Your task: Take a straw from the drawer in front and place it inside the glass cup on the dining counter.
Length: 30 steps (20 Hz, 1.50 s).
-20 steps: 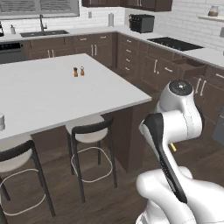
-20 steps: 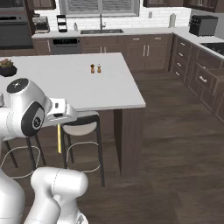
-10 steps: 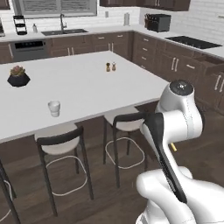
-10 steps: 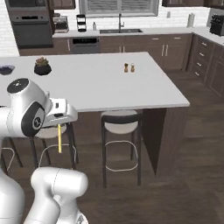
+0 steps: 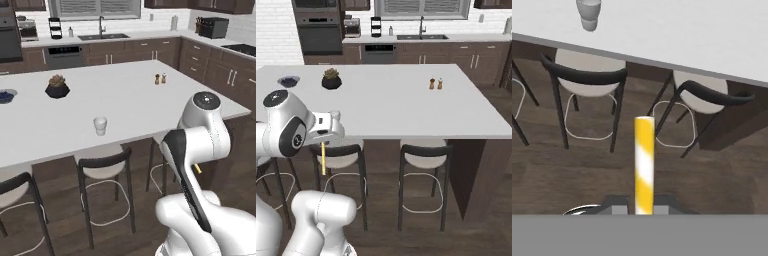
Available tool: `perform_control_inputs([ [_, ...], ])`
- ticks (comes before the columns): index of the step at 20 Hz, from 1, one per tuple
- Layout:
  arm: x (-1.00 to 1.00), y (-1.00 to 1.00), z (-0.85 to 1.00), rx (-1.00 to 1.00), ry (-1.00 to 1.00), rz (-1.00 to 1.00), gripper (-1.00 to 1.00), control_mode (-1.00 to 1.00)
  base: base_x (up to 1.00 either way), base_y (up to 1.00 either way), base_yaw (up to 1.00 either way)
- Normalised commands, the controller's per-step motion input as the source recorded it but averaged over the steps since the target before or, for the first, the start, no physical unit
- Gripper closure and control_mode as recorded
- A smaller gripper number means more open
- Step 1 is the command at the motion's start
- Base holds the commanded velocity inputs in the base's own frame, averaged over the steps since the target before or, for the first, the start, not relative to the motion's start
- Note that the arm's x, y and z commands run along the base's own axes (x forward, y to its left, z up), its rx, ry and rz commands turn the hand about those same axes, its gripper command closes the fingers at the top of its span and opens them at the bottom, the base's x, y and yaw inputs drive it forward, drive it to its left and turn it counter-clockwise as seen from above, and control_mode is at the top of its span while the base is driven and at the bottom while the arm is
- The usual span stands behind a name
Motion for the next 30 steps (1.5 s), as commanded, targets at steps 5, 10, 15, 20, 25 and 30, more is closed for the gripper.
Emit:
perform_control_inputs([
  [5,0.00,0.00,0.00,0.00,0.00,0.00,1.00,1.00,0.72,0.16,0.21],
  [10,0.00,0.00,0.00,0.00,0.00,0.00,1.00,1.00,0.81,0.30,0.15],
  [15,0.00,0.00,0.00,0.00,0.00,0.00,1.00,1.00,0.87,0.34,0.11],
  [20,0.00,0.00,0.00,0.00,0.00,0.00,1.00,1.00,0.80,0.53,0.07],
  [25,-0.07,0.05,0.38,0.11,-0.03,0.15,1.00,-1.00,0.09,0.20,0.05],
  [30,-0.20,-0.04,0.58,0.33,-0.13,0.43,1.00,-1.00,0.00,0.00,0.00],
])
